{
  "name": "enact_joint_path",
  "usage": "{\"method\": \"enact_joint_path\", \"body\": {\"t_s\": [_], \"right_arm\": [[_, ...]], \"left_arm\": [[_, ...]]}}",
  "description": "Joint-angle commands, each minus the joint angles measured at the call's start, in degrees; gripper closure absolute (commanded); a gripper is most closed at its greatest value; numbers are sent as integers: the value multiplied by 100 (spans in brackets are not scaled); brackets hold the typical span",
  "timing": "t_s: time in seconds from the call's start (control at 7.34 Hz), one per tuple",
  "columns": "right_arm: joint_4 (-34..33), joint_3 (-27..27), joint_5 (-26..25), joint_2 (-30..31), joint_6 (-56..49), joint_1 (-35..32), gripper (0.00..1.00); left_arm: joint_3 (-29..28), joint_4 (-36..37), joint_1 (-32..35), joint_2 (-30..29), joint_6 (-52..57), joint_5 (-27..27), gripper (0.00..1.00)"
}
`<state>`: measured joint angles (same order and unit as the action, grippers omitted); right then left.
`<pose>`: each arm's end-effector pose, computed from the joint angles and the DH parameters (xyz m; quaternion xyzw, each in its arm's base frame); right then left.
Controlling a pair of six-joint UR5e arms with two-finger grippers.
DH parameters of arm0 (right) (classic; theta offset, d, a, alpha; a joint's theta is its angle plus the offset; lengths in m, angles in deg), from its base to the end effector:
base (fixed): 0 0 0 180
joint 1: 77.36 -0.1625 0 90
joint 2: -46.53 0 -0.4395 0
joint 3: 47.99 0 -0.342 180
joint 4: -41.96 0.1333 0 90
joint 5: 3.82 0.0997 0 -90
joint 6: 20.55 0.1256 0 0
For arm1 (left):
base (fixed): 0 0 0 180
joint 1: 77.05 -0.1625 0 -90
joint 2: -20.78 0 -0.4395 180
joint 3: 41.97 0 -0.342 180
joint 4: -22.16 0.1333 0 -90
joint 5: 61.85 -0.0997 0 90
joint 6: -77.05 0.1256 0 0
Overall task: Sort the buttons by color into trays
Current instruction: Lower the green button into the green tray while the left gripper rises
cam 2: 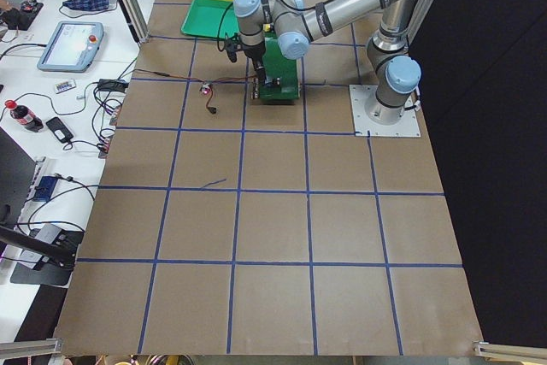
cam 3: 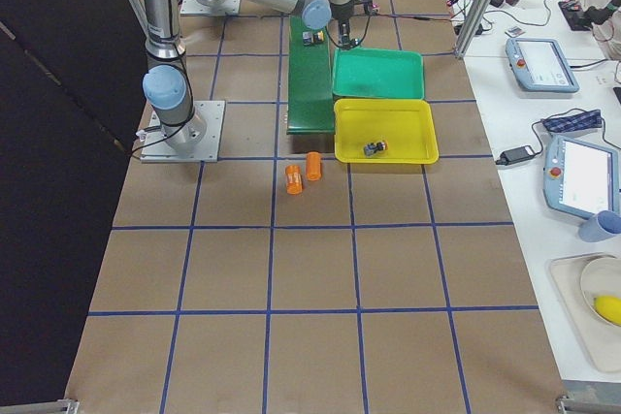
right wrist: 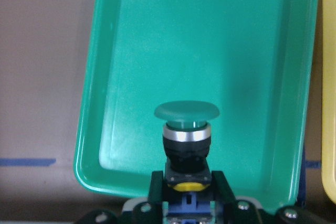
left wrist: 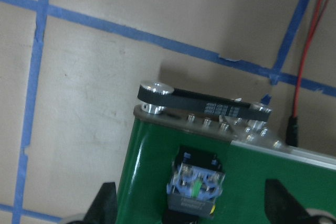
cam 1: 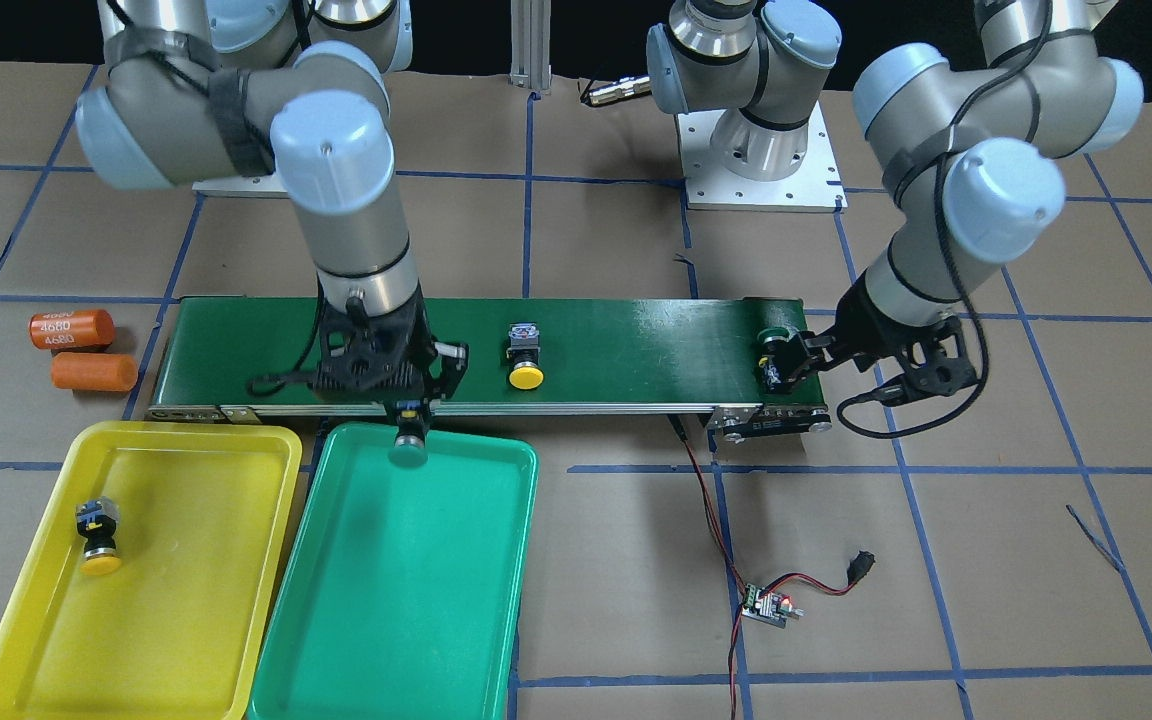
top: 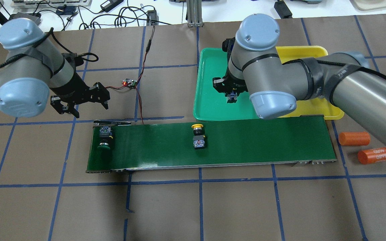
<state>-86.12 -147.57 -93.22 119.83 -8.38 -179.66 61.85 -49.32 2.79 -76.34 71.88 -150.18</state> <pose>0.2500 -0.5148 0.3295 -0.0017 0.9947 -0.0994 0.0269 -0.0522 -0.4850 0.3467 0.1336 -0.9907 -0.0205 0.0155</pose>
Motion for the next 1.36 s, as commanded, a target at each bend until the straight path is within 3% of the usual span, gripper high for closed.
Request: {"method": "enact_joint_path", "body": {"t_s": [0.0,0.14,0.27,0.55,0.82,0.95,1.23], "right_arm": [[98,842,-16,-719,-4,61,32],[299,853,-69,-729,-4,87,0],[379,844,-69,-712,-4,96,0],[485,818,-26,-598,13,35,0],[1082,556,10,-64,84,-105,0],[988,-47,19,226,119,-323,2],[-19,-1024,10,457,391,-588,1]], "left_arm": [[-1480,-1072,214,-70,121,-52,0],[-2061,-1574,381,-79,112,-365,0],[-2424,-1962,513,-140,104,-447,0],[-2253,-2019,1048,-19,104,-483,0],[-2042,-1948,1139,70,112,-500,0],[-2032,-1948,1139,70,112,-492,0],[-1962,-1948,1113,61,112,-492,0]]}}
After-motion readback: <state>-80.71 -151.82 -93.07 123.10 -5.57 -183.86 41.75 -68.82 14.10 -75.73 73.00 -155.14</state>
